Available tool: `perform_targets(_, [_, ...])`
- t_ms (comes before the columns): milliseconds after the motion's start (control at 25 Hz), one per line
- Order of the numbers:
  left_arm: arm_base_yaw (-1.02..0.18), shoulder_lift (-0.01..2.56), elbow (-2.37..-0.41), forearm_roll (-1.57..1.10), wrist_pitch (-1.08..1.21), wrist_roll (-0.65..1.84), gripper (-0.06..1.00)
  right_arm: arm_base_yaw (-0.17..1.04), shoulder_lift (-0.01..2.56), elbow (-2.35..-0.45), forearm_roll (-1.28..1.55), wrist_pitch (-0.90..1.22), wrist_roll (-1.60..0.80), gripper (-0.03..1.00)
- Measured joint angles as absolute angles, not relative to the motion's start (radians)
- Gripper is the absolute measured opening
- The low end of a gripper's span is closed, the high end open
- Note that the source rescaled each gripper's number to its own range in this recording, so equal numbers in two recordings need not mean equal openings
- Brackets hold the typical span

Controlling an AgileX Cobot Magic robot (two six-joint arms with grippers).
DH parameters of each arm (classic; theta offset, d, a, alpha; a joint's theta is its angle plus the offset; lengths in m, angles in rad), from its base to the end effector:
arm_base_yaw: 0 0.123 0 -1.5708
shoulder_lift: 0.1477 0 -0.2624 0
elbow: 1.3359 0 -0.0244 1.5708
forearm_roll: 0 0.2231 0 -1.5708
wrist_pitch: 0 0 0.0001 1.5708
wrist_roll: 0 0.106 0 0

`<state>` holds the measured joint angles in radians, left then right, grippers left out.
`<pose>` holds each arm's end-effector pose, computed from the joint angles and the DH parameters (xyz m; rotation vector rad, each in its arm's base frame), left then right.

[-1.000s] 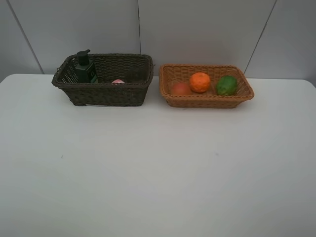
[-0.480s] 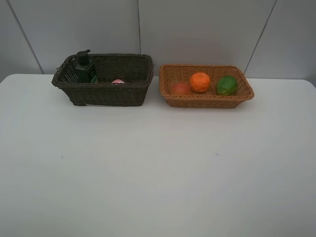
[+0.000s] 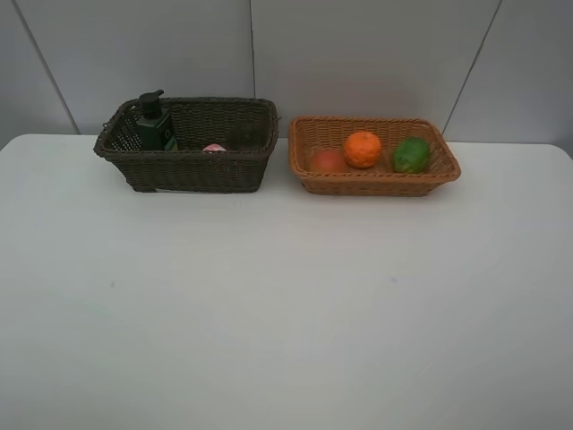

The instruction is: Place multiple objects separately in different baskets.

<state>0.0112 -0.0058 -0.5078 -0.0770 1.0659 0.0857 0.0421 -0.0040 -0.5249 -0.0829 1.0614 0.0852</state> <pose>0.0051 -0.0071 0.2590 0.0801 2.0321 -0.0311 0.0040 -0.0075 0.2639 0.0486 2.0128 -0.0176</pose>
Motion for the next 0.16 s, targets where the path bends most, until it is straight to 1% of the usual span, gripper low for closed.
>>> perform_targets(160, [0.011, -0.006, -0.508, -0.077, 1.066, 0.086, 1.00, 0.042, -0.004, -0.525, -0.083, 1.061, 0.085, 0.96])
